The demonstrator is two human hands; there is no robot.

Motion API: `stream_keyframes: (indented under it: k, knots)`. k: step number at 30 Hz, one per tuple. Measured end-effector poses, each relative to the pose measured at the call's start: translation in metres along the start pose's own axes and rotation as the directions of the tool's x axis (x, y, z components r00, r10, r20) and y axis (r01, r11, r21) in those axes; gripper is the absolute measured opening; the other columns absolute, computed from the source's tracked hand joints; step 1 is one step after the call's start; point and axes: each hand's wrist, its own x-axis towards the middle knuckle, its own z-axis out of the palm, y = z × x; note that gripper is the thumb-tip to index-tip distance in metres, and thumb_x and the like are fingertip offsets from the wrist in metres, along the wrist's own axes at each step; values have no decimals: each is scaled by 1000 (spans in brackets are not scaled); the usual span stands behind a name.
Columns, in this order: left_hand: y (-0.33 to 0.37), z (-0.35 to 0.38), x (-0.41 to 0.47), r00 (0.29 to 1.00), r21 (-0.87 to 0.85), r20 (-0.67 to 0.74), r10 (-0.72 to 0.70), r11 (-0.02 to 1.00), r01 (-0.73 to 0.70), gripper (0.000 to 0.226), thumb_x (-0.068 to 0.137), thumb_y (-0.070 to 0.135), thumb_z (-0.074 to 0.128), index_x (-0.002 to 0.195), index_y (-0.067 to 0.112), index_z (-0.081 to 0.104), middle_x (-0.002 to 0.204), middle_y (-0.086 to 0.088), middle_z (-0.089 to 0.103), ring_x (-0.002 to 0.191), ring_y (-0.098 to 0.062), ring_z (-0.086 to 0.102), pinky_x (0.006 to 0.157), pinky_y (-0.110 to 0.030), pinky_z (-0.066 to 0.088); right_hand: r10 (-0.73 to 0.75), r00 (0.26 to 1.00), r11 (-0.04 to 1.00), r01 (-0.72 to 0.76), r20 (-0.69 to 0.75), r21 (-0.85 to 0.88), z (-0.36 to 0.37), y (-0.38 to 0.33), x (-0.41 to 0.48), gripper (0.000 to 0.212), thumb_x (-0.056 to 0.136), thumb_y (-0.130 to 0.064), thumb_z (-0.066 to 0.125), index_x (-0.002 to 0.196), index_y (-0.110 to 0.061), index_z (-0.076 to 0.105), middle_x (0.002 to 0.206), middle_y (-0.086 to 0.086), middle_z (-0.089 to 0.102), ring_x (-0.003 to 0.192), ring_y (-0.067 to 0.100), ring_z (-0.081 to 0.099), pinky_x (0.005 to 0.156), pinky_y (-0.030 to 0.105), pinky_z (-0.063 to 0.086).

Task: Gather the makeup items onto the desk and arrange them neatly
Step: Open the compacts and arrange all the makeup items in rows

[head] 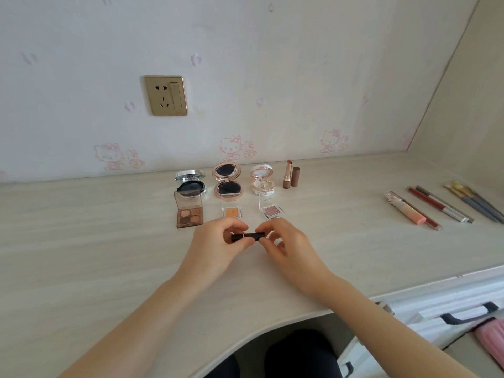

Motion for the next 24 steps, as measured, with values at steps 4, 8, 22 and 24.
stream_keyframes:
  k: [4, 8, 22, 24]
  knots:
    - [-3, 5, -4, 968, 241, 46, 247, 938, -250, 17, 79, 16, 76, 95, 16, 70, 86, 5, 65, 80, -11, 60, 74, -20, 45, 27, 1000, 1000, -27, -4, -8, 0, -1, -2, 18, 92, -10, 55, 107, -21, 59, 98, -9, 60, 86, 2, 54, 70, 10, 42]
    - [-3, 9, -8, 928, 389, 56, 368, 848, -360, 17, 83, 14, 72, 99, 9, 68, 89, -3, 64, 88, -21, 59, 76, -30, 46, -73, 997, 991, 77, 37, -113, 1, -6, -4, 26, 94, -10, 54, 120, -13, 59, 100, -6, 54, 79, 0, 50, 76, 9, 39]
    - [-2, 11, -22, 869, 715, 225, 440, 531, -454, 11, 95, 14, 47, 92, 13, 58, 79, -1, 55, 77, -23, 47, 63, -33, 37, -354, 932, 794, 254, -80, -552, 12, -8, -14, 12, 88, -8, 62, 97, -11, 70, 87, 2, 65, 73, 25, 56, 62, 36, 48]
    - [-3, 12, -22, 880, 706, 225, 418, 552, -442, 17, 98, 18, 41, 93, 14, 56, 78, 0, 55, 77, -23, 44, 64, -33, 34, -349, 934, 804, 258, -74, -536, 11, -8, -14, 14, 89, -8, 60, 98, -11, 69, 89, 1, 65, 75, 24, 56, 64, 36, 48]
